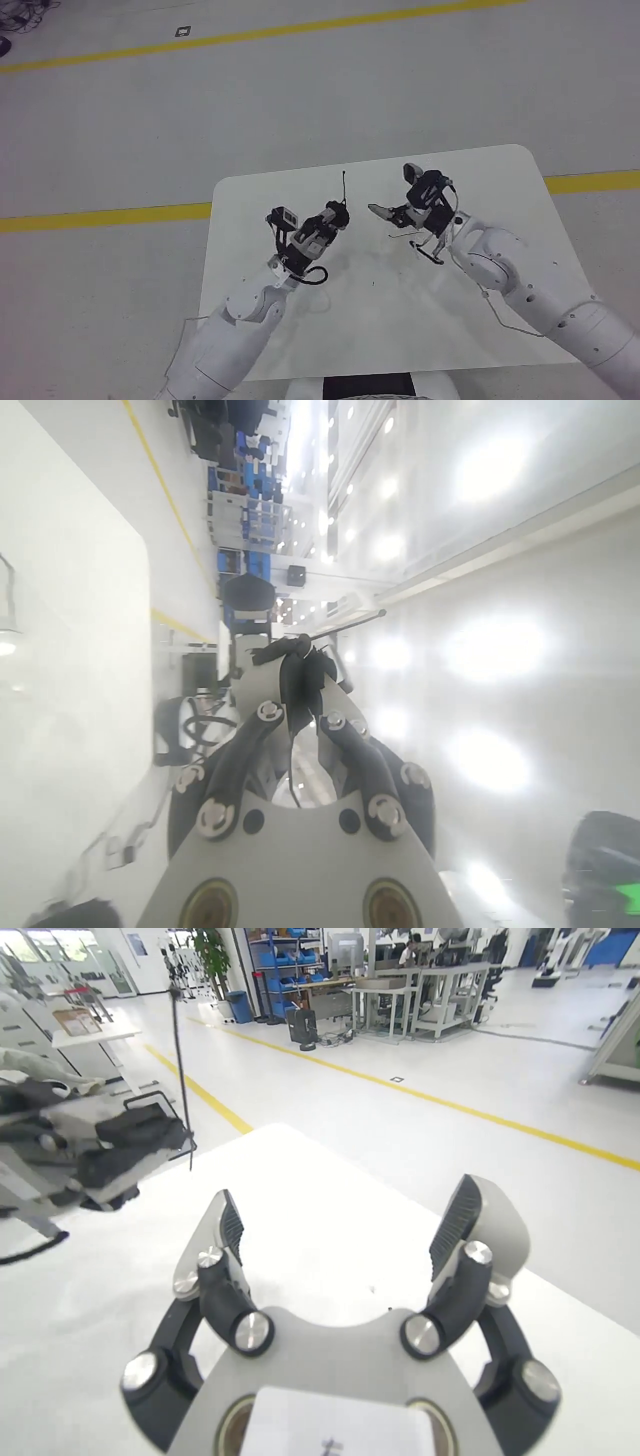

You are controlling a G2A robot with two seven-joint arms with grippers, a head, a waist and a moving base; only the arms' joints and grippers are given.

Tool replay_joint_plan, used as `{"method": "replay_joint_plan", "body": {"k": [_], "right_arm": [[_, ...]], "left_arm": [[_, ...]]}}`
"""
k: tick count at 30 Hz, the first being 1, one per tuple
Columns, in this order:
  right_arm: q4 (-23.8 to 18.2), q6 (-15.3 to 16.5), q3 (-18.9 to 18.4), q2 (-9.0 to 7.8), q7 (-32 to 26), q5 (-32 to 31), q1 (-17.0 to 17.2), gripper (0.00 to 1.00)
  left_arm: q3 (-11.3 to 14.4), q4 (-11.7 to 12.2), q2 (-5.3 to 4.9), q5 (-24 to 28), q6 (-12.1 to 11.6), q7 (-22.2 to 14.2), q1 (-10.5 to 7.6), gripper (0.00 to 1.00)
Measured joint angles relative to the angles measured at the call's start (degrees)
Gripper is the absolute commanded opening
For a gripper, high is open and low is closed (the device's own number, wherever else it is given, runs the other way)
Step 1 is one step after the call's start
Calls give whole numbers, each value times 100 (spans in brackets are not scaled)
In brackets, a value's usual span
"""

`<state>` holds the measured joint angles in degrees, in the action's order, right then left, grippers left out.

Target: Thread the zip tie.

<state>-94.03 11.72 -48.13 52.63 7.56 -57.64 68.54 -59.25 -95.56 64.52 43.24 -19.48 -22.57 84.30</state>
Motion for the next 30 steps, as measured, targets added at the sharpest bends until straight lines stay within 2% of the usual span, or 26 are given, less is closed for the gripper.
{"method": "replay_joint_plan", "body": {"k": [4, 8, 11, 18, 20, 22, 24, 27, 30], "right_arm": [[51, -13, -16, 26, 405, -563, 110, 100], [104, -81, -7, 79, 817, -928, 144, 100], [98, -118, 51, 118, 971, -1155, 130, 100], [94, -110, 52, 117, 966, -1134, 131, 100], [62, 50, 103, 135, 1058, -1166, 153, 100], [189, 203, 236, 183, 1142, -1414, 140, 100], [379, 261, 373, 252, 1465, -1512, 103, 100], [703, 111, 612, 388, 1991, -1840, -18, 100], [969, -76, 750, 524, 2359, -1892, -135, 100]], "left_arm": [[-130, 124, 123, 987, 0, -534, 65, 0], [-155, 271, 235, 1508, 0, -927, 76, 0], [-156, 373, 280, 1447, 0, -1050, 39, 0], [-158, 375, 278, 1431, 0, -1047, 36, 0], [-158, 375, 278, 1431, 0, -1047, 36, 0], [-158, 375, 278, 1431, 0, -1047, 36, 0], [-158, 375, 278, 1431, 0, -1047, 36, 0], [-158, 375, 278, 1431, 0, -1047, 36, 0], [-158, 375, 278, 1431, 0, -1047, 36, 0]]}}
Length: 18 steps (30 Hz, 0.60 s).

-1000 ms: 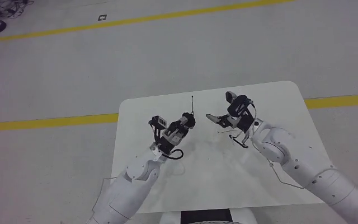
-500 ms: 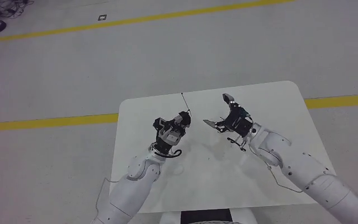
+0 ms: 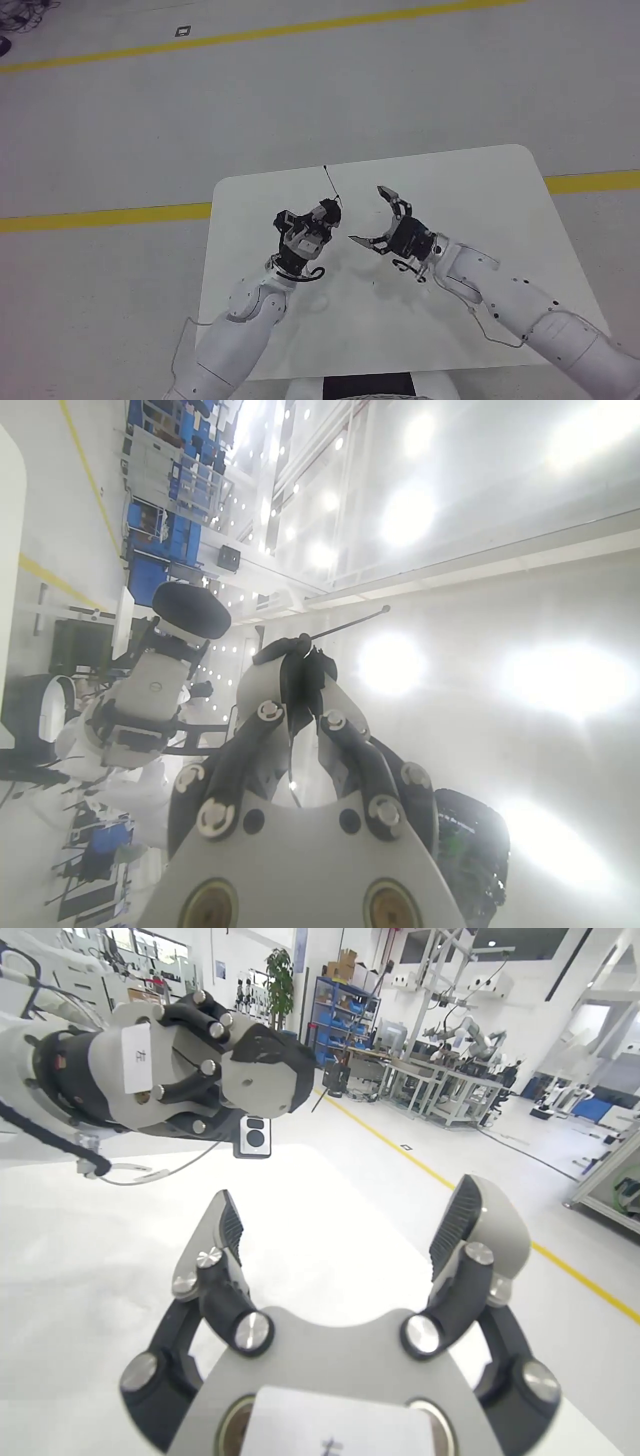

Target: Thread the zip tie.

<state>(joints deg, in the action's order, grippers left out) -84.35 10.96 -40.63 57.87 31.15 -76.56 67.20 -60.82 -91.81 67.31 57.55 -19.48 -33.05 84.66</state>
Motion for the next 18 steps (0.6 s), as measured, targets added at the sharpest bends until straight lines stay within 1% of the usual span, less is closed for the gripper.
{"method": "replay_joint_plan", "body": {"k": [3, 5, 11, 13, 18], "right_arm": [[225, -116, 110, 134, 240, -31, -154, 100], [357, -221, 170, 230, 304, -16, -266, 100], [689, -377, 318, 482, 485, 29, -543, 100], [725, -389, 331, 507, 549, 27, -569, 100], [720, -386, 329, 503, 543, 25, -566, 100]], "left_arm": [[0, 0, 0, 0, 0, 0, 0, 0], [0, 0, 0, 0, 0, 0, 0, 0], [0, 0, 0, 0, 0, 0, 0, 0], [0, 0, 0, 0, 0, 0, 0, 0], [0, 0, 0, 0, 0, 0, 0, 0]]}}
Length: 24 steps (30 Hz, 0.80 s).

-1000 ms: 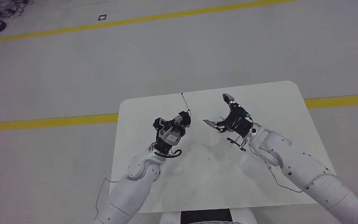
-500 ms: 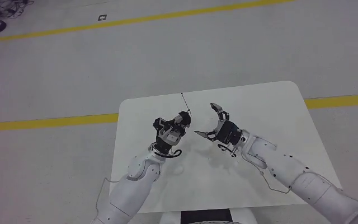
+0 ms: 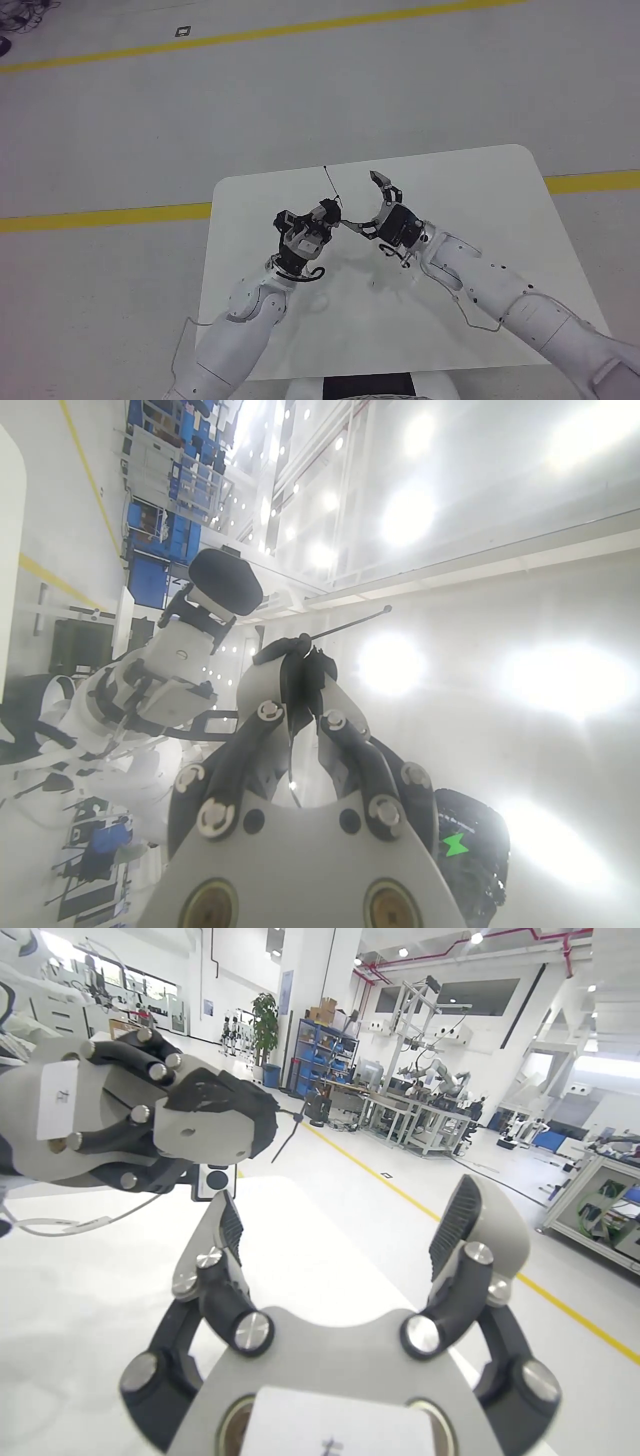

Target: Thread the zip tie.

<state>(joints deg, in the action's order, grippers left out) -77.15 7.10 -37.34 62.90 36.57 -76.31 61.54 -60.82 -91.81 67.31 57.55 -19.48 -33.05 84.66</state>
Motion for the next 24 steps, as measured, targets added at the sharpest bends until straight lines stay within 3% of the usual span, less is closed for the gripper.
{"method": "replay_joint_plan", "body": {"k": [13, 14, 15, 16, 17, 20, 24], "right_arm": [[-206, 131, -305, 48, 130, -173, 219, 100], [-211, 164, -315, 57, 136, -191, 218, 97], [-213, 194, -322, 66, 138, -206, 217, 87], [-212, 232, -331, 80, 135, -215, 216, 66], [-209, 261, -336, 90, 128, -222, 214, 53], [-177, 347, -345, 129, 105, -246, 205, 42], [-103, 399, -365, 184, 111, -239, 195, 36]], "left_arm": [[0, 0, 0, 0, 0, 0, 0, 0], [0, 0, 0, 0, 0, 0, 0, 0], [0, 0, 0, 0, 0, 0, 0, 0], [0, 0, 0, 0, 0, 0, 0, 0], [0, 0, 0, 0, 0, 0, 0, 0], [0, 0, 0, 0, 0, 0, 0, 0], [0, 0, 0, 0, 0, 0, 0, 0]]}}
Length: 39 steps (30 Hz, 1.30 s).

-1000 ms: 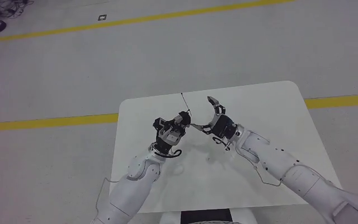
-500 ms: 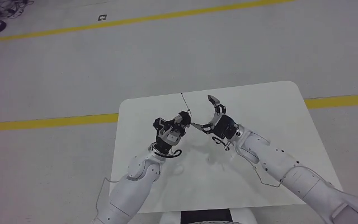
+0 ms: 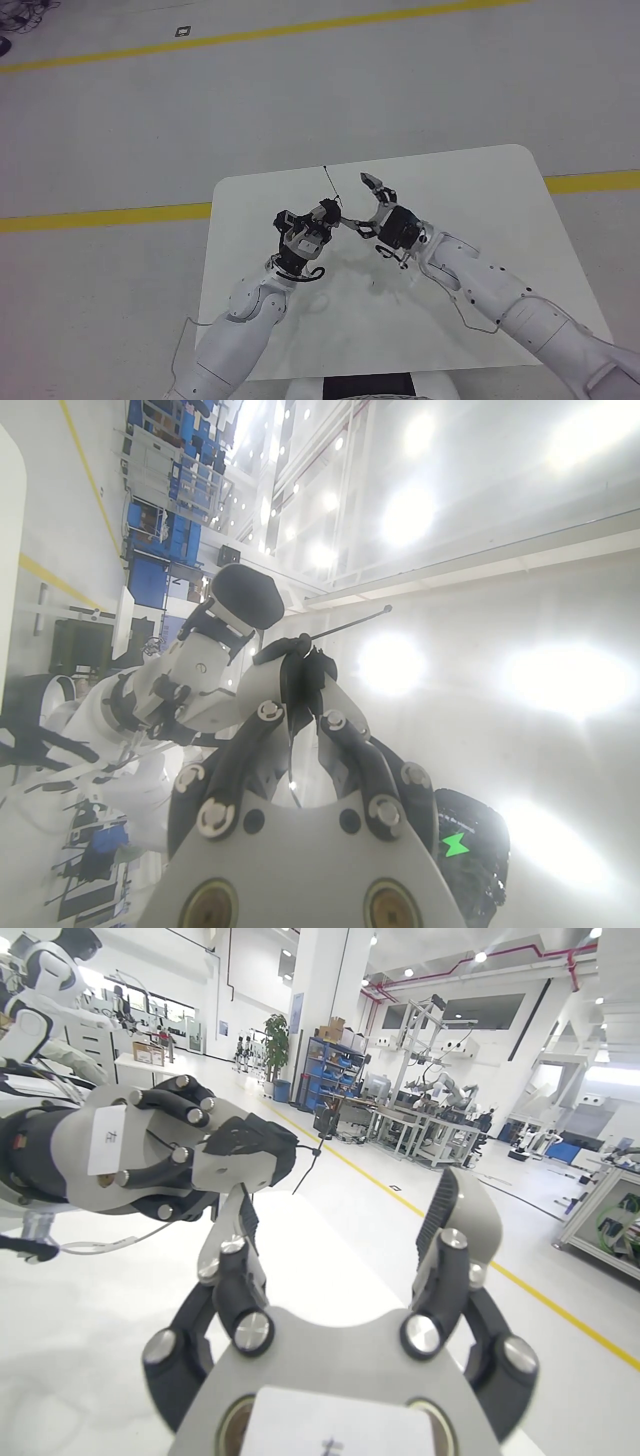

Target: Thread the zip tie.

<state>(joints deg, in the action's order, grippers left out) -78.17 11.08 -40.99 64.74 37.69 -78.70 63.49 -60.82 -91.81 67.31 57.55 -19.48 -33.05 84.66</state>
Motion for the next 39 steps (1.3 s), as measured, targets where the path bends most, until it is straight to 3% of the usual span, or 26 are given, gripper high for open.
{"method": "replay_joint_plan", "body": {"k": [19, 39], "right_arm": [[188, 76, -59, 246, 106, -229, -54, 28], [97, 185, -358, 314, 187, -476, 246, 27]], "left_arm": [[0, 0, 0, 0, 0, 0, 0, 0], [0, 0, 0, 0, 0, 0, 0, 0]]}}
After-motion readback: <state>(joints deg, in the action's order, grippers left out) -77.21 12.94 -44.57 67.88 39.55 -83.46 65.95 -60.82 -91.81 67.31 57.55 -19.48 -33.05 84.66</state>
